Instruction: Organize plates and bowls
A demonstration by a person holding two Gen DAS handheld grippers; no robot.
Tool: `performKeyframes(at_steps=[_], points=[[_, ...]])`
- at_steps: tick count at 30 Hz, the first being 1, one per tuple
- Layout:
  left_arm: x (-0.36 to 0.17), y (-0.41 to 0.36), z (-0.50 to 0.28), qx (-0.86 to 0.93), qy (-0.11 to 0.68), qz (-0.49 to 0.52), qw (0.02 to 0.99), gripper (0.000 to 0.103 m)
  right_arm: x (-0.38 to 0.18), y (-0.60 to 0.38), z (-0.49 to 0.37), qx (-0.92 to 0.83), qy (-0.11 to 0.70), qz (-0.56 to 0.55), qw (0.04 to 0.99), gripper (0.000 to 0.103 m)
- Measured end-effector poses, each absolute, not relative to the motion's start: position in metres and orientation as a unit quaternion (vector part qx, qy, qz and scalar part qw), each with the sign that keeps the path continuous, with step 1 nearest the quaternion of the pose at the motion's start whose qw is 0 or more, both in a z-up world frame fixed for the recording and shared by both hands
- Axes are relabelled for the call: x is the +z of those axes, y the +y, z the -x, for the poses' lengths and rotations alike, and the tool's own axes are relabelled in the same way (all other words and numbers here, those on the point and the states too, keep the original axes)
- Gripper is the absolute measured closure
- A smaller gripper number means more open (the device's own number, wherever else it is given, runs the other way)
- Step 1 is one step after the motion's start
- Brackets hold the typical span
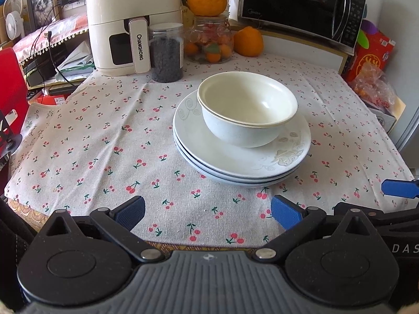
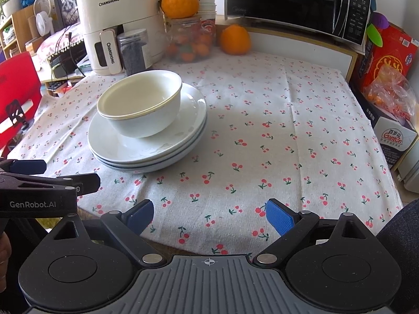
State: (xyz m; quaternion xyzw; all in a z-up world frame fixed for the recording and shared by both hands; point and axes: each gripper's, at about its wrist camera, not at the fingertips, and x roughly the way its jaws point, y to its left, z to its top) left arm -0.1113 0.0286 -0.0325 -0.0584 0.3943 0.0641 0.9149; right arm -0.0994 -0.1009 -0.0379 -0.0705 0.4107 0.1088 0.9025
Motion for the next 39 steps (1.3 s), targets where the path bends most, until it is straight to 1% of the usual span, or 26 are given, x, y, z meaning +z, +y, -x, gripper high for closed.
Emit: performKeyframes(at_steps=[39], points=[[-0.0369, 0.0263, 0.1088, 0.073, 0.405, 0.050, 0.910, 0.000, -0.0407, -0.0991, 0.0969, 0.104, 0.416, 0.077, 0.900, 0.009]])
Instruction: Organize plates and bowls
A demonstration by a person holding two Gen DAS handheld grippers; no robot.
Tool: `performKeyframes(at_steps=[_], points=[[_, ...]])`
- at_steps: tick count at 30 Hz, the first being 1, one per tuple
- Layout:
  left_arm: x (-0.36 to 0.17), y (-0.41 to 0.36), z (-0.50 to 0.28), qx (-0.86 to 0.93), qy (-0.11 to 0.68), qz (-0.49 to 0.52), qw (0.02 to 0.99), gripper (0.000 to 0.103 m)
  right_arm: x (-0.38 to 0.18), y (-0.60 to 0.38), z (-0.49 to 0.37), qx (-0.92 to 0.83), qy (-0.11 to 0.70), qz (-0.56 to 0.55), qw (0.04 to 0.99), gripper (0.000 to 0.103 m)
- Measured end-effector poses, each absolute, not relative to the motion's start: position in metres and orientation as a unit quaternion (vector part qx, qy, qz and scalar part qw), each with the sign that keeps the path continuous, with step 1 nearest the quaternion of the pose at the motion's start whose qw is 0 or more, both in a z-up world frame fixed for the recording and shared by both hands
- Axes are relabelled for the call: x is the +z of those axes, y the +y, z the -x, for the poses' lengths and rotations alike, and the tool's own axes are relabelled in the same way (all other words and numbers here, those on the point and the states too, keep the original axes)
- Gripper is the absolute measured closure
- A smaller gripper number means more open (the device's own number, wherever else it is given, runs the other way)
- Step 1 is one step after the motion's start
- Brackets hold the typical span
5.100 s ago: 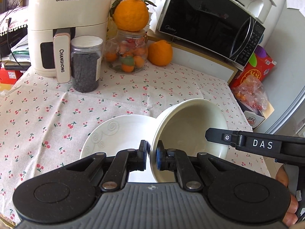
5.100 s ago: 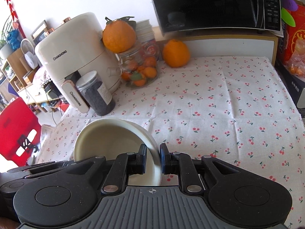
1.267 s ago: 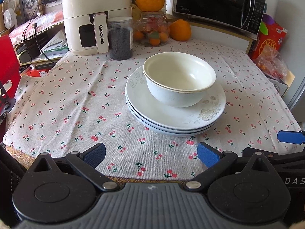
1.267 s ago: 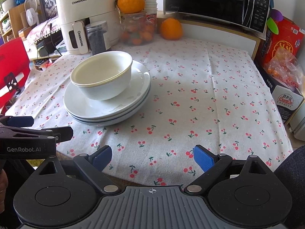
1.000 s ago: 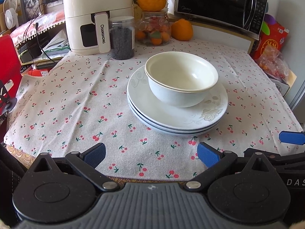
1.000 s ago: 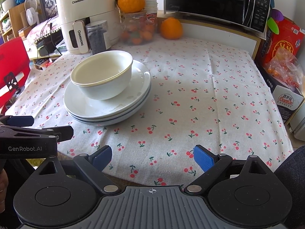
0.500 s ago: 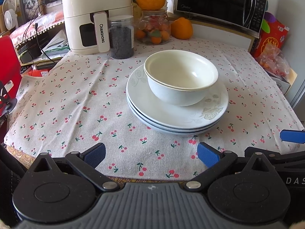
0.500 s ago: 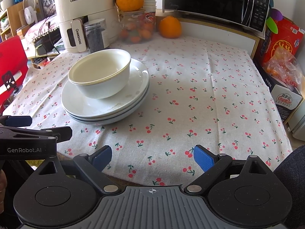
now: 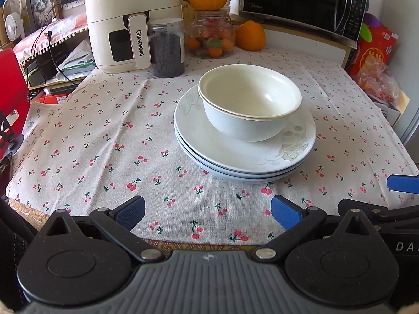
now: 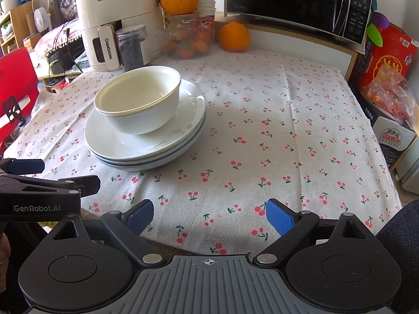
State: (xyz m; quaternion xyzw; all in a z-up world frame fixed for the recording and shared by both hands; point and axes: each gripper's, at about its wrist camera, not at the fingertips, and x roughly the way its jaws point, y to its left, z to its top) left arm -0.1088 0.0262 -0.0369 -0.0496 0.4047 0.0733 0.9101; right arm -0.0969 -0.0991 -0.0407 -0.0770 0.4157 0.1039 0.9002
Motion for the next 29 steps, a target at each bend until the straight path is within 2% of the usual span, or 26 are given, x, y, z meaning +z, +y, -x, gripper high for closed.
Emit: performKeyframes(at_steps=[29], points=[[-0.0386, 0.0244, 0.1090, 0.066, 0.410, 0.050, 0.908, 0.000, -0.0416, -0.0978, 0.0965, 0.103, 0.419, 0.083, 0.898, 0.009]])
